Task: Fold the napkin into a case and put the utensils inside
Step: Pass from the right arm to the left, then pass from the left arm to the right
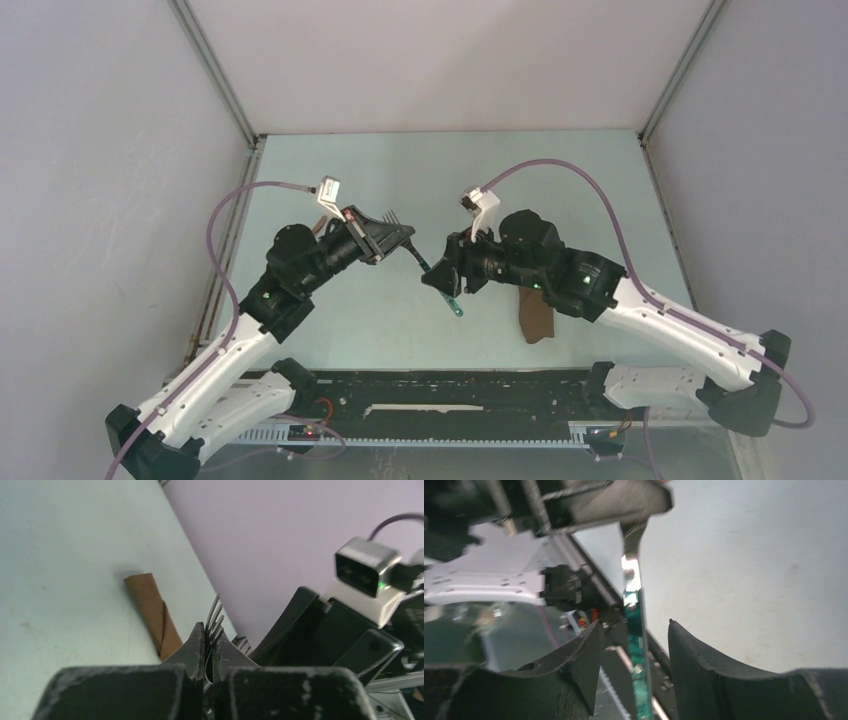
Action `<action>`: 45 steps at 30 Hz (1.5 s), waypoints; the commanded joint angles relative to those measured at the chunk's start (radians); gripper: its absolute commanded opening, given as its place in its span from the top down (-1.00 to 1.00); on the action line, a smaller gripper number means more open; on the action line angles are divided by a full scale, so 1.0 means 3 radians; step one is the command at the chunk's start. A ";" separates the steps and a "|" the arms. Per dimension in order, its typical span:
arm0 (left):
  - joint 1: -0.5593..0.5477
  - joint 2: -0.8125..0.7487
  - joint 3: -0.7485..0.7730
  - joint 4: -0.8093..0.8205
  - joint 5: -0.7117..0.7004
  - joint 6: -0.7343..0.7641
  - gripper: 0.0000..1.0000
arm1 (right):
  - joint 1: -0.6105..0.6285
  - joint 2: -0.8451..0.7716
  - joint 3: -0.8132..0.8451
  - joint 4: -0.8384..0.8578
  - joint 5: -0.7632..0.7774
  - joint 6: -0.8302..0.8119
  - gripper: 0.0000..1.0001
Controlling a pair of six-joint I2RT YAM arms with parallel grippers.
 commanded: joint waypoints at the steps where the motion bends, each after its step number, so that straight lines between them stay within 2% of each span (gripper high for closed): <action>1: -0.0185 0.0085 0.0323 -0.0649 -0.0286 0.0402 1.00 | 0.0198 0.0341 0.0497 -0.0891 0.1067 -0.0464 -0.15; 4: -0.0292 0.0183 0.0486 -0.0895 -0.0449 0.0507 1.00 | 0.0366 0.0604 0.0801 -0.1157 0.1359 -0.0567 -0.12; 8: -0.0363 0.0298 0.0538 -0.0982 -0.0472 0.0520 1.00 | 0.0447 0.0794 0.1020 -0.1264 0.1335 -0.0631 0.14; 14: -0.0438 0.0368 0.0553 -0.1009 -0.0507 0.0516 1.00 | 0.0494 0.0853 0.1039 -0.1179 0.1344 -0.0623 0.47; 15: -0.0445 0.0379 0.0564 -0.1036 -0.0518 0.0521 1.00 | 0.0498 0.0853 0.1039 -0.1168 0.1341 -0.0622 0.46; 18: -0.0462 0.0433 0.0619 -0.1112 -0.0529 0.0557 1.00 | 0.0513 0.0861 0.1036 -0.1132 0.1318 -0.0621 0.24; 20: -0.0463 0.0451 0.0625 -0.1115 -0.0507 0.0555 1.00 | 0.0511 0.0874 0.1039 -0.1121 0.1313 -0.0626 0.22; 36: -0.0471 0.0530 0.0671 -0.1074 -0.0434 0.0519 1.00 | 0.0476 0.1038 0.1048 -0.0952 0.1177 -0.0662 0.37; 38: -0.0476 0.0531 0.0672 -0.1073 -0.0435 0.0519 1.00 | 0.0472 0.1056 0.1045 -0.0943 0.1170 -0.0681 0.47; 42: -0.0473 0.0556 0.0687 -0.1074 -0.0440 0.0545 1.00 | 0.0470 0.1020 0.1018 -0.0908 0.1242 -0.0689 0.94; 44: -0.0472 0.0574 0.0698 -0.1084 -0.0440 0.0572 1.00 | 0.0444 0.1001 0.0993 -0.0909 0.1281 -0.0680 1.00; 45: -0.0472 0.0587 0.0720 -0.1117 -0.0454 0.0598 0.88 | 0.0398 0.0988 0.0971 -0.0912 0.1303 -0.0667 1.00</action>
